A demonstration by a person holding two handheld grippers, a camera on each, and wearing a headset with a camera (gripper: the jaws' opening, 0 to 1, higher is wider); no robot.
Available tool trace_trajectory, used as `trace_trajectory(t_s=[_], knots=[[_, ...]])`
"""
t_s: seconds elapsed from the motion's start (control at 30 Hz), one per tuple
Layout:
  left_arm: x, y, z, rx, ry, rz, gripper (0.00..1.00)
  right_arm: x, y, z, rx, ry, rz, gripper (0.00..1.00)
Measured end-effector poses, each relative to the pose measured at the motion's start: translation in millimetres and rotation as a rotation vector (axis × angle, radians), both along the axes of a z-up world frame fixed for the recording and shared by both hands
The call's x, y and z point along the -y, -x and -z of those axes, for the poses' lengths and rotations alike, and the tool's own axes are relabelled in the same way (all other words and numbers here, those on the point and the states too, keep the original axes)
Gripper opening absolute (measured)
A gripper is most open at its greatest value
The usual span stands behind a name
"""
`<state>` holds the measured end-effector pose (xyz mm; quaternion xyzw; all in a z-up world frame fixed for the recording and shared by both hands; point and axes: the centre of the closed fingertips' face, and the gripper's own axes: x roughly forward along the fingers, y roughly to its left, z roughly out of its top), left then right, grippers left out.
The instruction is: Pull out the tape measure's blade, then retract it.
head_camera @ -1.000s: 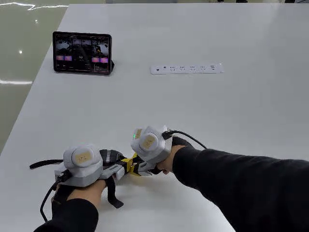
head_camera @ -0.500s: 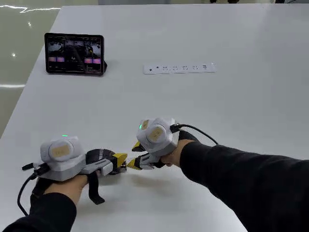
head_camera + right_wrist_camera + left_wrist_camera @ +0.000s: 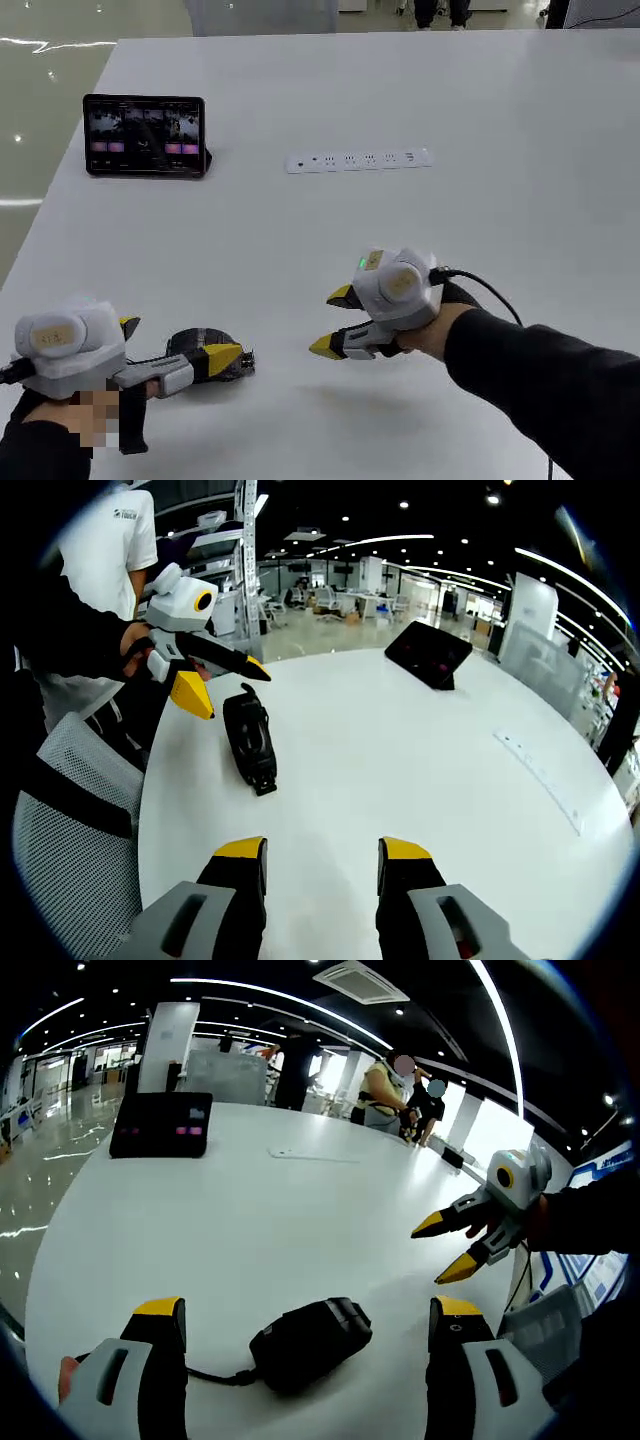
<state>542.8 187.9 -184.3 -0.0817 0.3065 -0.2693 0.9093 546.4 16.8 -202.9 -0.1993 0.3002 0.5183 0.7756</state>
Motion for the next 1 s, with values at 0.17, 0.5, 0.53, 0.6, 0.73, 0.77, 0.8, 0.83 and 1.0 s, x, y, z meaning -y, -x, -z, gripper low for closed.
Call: trace_trajectory(t_s=[0.17, 0.5, 0.53, 0.6, 0.73, 0.77, 0.8, 0.83, 1.0], knots=[[-3.6, 3.6, -8.9, 0.036, -0.007, 0.054, 0.99, 28.7, 0.3, -17.8, -0.029, -0.055, 0.096, 0.52], [-17.9, 18.9, -7.7, 0.047, -0.133, 0.147, 0.99, 73.9, 23.4, -32.6, 0.02, -0.061, 0.086, 0.67], [-18.9, 21.3, -8.0, 0.042, -0.13, 0.153, 0.99, 79.9, 25.4, -32.9, 0.018, -0.06, 0.092, 0.67], [-20.1, 25.2, -8.8, 0.042, -0.132, 0.164, 0.99, 90.5, 27.7, -34.6, 0.014, -0.063, 0.111, 0.7], [-24.6, 31.9, -8.1, 0.041, -0.158, 0.18, 0.99, 110.9, 29.9, -38.0, 0.012, -0.092, 0.15, 0.77], [-26.0, 34.0, -8.8, 0.049, -0.162, 0.185, 0.99, 116.0, 31.2, -39.6, 0.013, -0.111, 0.161, 0.79], [-27.0, 34.7, -9.1, 0.051, -0.159, 0.189, 0.99, 120.6, 32.0, -38.7, 0.01, -0.109, 0.169, 0.81], [-27.7, 35.7, -9.6, 0.051, -0.158, 0.188, 0.99, 125.8, 32.4, -37.5, 0.011, -0.107, 0.175, 0.83], [-33.4, 41.1, -10.4, 0.069, -0.201, 0.203, 0.99, 154.5, 36.9, -35.4, 0.027, -0.108, 0.222, 0.89]])
